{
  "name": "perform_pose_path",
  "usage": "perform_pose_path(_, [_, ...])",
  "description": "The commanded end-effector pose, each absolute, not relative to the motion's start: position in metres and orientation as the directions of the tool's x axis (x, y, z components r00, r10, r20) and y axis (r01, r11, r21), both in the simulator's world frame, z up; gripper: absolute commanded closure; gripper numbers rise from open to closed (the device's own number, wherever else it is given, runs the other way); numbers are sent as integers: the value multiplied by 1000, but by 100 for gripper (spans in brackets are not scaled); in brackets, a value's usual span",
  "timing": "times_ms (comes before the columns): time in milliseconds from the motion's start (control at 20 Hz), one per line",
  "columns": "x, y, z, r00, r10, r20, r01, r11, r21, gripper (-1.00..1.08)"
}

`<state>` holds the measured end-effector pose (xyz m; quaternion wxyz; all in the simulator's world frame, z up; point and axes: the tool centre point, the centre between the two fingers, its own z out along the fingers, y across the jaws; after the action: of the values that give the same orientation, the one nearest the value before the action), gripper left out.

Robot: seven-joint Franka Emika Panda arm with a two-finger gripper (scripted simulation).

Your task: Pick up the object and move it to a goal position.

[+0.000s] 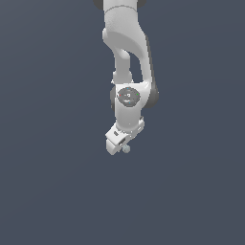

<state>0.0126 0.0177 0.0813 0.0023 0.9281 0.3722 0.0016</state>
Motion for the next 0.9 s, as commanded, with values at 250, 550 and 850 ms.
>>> perform_pose_path(250, [12, 19, 71, 683, 731, 0, 731, -683, 0, -92])
perform_pose_path(550, [11, 19, 66, 685, 728, 0, 728, -685, 0, -92])
perform_pose_path(850, [10, 19, 36, 683, 730, 0, 730, -683, 0, -92])
